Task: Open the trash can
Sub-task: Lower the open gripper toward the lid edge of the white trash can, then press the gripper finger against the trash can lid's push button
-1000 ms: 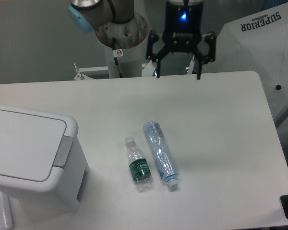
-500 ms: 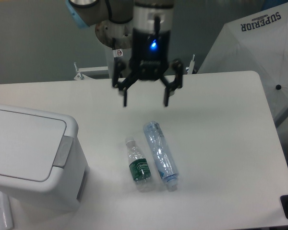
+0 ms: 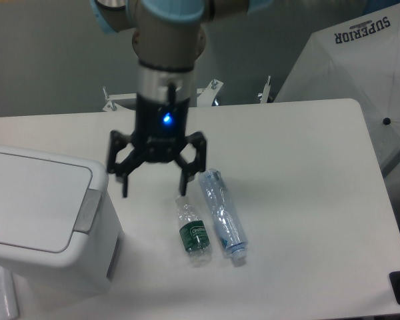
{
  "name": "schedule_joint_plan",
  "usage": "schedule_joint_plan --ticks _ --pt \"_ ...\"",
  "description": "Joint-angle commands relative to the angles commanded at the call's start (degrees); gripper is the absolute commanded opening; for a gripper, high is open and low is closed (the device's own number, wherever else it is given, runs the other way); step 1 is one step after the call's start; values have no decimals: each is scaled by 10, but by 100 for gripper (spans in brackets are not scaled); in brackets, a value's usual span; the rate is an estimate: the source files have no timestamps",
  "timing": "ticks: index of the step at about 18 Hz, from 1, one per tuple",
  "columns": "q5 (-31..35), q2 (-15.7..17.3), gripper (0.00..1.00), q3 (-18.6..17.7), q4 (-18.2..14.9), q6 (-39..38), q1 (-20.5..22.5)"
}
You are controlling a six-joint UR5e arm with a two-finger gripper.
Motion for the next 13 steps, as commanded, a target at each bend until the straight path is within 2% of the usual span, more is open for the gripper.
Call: schedule_joint_plan --ticks 5,13 --pt "0 -18 100 13 4 -2 -9" --pt "5 -23 100 11 4 -1 -16"
